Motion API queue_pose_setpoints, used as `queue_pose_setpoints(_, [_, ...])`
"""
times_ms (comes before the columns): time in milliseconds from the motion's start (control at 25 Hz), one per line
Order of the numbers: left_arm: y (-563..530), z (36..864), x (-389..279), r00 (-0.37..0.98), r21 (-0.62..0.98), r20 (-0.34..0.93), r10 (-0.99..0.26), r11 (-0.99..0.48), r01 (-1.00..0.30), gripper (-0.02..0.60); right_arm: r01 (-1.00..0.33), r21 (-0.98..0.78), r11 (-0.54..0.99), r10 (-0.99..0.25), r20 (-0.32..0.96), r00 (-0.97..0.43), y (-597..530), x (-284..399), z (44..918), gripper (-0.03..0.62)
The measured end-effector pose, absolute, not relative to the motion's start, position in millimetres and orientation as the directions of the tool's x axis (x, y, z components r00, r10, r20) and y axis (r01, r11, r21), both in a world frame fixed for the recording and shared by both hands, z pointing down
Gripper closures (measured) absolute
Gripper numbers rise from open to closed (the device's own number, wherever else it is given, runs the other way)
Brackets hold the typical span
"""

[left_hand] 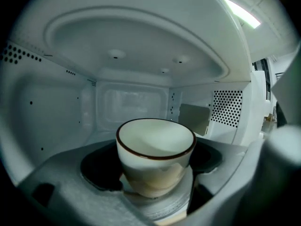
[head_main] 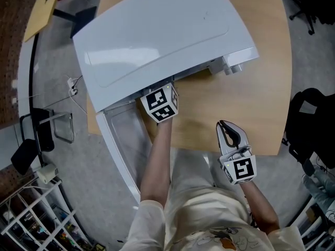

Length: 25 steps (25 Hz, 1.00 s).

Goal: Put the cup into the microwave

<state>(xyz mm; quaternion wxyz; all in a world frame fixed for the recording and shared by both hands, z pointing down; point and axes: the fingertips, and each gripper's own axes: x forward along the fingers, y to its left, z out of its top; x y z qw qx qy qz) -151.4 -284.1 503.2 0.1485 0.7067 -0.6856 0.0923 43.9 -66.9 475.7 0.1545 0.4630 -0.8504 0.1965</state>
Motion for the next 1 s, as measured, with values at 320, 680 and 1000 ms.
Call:
queue_pose_setpoints(320, [-254, 514, -156, 0.04, 0.148, 0.392, -0.919, 0.021, -0.989, 0.158, -0.842, -0.197, 0.502, -0.722, 0.442, -0.533, -60, 47, 470, 0.563])
queue_pose_setpoints(680, [-134, 502, -125, 0.052, 0.156, 0.47, -0.881, 0.025, -0.987, 0.357, -0.818, -0.21, 0.535, -0.712, 0.41, -0.571, -48, 57, 459, 0.568])
queue_pose_setpoints(1000, [-44, 456, -88, 0.084, 0.111, 0.498, -0.863, -0.033, -0.993, 0.575, -0.772, -0.13, 0.622, -0.673, 0.415, -0.612, -27, 54, 441, 0.588])
